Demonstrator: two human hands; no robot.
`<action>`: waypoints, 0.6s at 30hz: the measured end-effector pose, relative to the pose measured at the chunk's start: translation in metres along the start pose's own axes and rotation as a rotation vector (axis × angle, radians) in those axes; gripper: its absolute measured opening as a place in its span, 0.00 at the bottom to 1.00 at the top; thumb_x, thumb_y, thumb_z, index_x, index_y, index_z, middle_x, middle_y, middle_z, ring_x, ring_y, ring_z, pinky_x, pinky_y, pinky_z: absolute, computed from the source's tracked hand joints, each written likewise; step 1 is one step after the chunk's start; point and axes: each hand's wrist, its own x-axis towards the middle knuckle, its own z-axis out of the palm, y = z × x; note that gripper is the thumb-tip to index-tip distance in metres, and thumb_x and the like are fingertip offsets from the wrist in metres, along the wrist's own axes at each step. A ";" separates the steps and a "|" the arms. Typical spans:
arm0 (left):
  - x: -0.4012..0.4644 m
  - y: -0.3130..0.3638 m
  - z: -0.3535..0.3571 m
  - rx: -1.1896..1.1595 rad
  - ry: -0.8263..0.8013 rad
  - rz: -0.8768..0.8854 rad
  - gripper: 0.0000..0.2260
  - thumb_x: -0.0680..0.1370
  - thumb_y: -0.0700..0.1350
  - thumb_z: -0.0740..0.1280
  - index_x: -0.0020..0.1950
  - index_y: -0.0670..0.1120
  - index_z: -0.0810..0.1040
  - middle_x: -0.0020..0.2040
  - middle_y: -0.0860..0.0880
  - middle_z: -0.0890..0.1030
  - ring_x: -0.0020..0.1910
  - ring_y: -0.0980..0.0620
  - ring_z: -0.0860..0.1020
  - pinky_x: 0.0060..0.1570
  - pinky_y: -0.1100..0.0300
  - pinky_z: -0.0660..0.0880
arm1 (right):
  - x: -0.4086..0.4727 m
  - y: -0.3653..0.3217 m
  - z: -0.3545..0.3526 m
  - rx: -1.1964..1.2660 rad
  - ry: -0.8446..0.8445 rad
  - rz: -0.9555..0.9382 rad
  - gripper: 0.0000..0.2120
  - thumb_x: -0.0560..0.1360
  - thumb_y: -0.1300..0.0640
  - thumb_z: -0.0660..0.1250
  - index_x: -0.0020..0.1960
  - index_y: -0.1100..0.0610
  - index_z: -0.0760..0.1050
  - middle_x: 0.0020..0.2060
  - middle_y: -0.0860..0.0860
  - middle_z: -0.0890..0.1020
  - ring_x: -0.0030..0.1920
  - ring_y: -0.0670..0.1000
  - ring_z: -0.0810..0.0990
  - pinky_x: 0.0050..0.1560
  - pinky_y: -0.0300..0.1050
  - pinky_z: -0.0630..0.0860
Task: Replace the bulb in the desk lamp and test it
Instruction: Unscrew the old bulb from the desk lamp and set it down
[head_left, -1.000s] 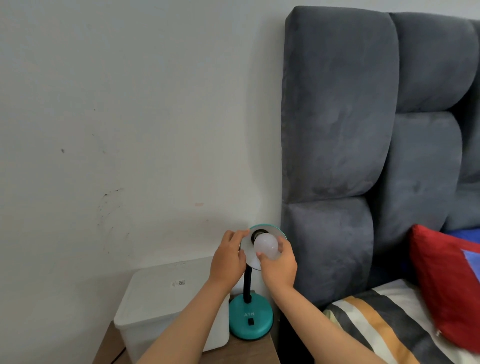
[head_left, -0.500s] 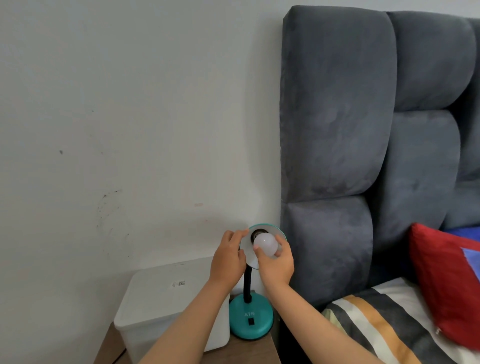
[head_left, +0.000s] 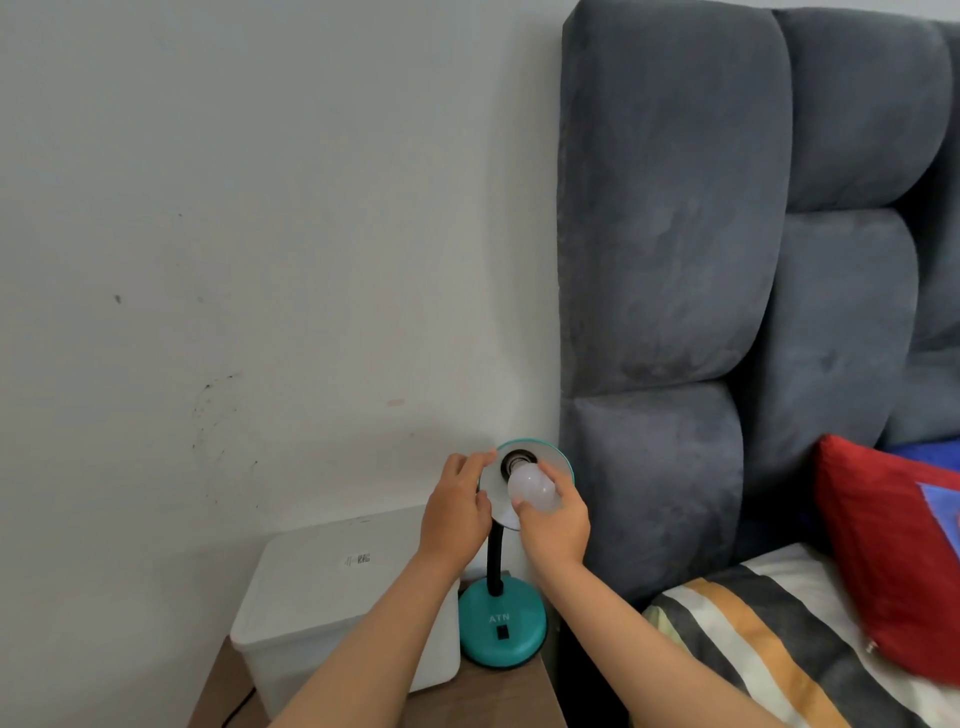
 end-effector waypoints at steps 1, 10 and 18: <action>0.000 0.000 0.000 0.000 0.000 -0.002 0.22 0.73 0.32 0.60 0.64 0.51 0.71 0.55 0.49 0.72 0.44 0.49 0.77 0.47 0.51 0.78 | 0.000 0.001 -0.001 -0.012 -0.009 -0.010 0.24 0.70 0.67 0.69 0.62 0.49 0.73 0.60 0.51 0.76 0.63 0.53 0.73 0.59 0.43 0.71; 0.000 -0.001 0.000 0.003 0.007 0.002 0.22 0.74 0.32 0.60 0.64 0.51 0.71 0.55 0.49 0.72 0.44 0.49 0.77 0.46 0.53 0.78 | -0.002 0.000 0.000 -0.140 -0.036 -0.106 0.27 0.71 0.68 0.67 0.68 0.55 0.66 0.65 0.55 0.73 0.65 0.55 0.71 0.65 0.47 0.69; 0.000 -0.002 0.000 0.008 0.003 0.006 0.22 0.74 0.33 0.60 0.65 0.50 0.71 0.56 0.49 0.72 0.44 0.49 0.77 0.46 0.55 0.78 | -0.003 0.003 0.008 -0.108 -0.040 -0.173 0.27 0.71 0.62 0.70 0.67 0.53 0.68 0.65 0.54 0.72 0.65 0.53 0.71 0.61 0.41 0.70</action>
